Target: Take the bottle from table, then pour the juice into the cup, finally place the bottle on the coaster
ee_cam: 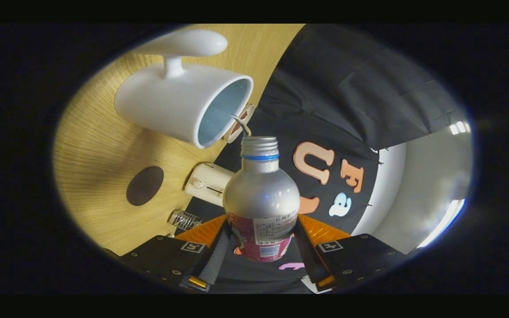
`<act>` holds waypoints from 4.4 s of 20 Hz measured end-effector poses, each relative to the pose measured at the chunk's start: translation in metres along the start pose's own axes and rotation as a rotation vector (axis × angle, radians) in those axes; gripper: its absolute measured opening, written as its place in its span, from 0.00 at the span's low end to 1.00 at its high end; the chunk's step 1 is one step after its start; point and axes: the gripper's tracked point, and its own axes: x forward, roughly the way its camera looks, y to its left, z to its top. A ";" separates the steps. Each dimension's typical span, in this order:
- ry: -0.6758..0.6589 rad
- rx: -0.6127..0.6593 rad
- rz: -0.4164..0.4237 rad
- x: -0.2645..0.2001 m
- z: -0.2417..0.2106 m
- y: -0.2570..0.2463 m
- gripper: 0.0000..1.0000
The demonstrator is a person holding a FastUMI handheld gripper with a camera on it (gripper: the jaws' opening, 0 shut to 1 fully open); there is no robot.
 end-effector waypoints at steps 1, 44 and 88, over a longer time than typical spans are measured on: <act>0.000 0.008 0.006 -0.001 0.001 0.000 0.77; 0.166 1.700 0.371 0.049 -0.032 0.078 0.78; 0.099 1.965 0.155 -0.071 -0.106 -0.027 0.98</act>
